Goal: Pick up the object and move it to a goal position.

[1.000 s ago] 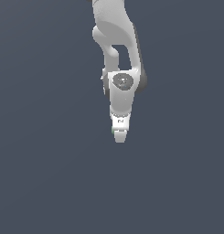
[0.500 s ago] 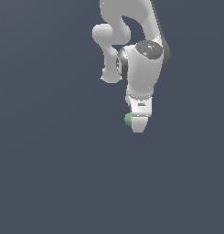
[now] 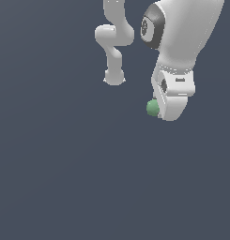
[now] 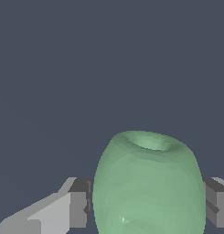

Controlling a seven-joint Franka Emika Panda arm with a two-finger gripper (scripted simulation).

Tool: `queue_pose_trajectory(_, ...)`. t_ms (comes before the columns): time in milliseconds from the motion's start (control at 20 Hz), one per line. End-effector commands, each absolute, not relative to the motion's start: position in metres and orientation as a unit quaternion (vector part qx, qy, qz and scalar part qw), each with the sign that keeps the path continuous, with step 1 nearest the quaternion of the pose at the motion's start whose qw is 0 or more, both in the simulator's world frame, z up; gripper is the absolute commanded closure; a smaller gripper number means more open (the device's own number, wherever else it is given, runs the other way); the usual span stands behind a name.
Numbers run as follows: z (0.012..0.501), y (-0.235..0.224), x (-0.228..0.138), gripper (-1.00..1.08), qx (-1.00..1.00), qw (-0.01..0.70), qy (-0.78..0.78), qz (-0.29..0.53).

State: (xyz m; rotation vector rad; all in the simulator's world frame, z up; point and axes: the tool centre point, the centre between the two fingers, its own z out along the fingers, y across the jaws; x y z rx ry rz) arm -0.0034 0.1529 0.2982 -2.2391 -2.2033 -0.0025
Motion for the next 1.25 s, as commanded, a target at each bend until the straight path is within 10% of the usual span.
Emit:
queue_pose_trajectory(0,0.322,0.166,-0.001,1.08,-0.713,0.001,-0.701,0.0)
queue_pose_trajectory(1200,0.414,0.218,0.017,1.08,-0.714,0.0,-0.7,0.0)
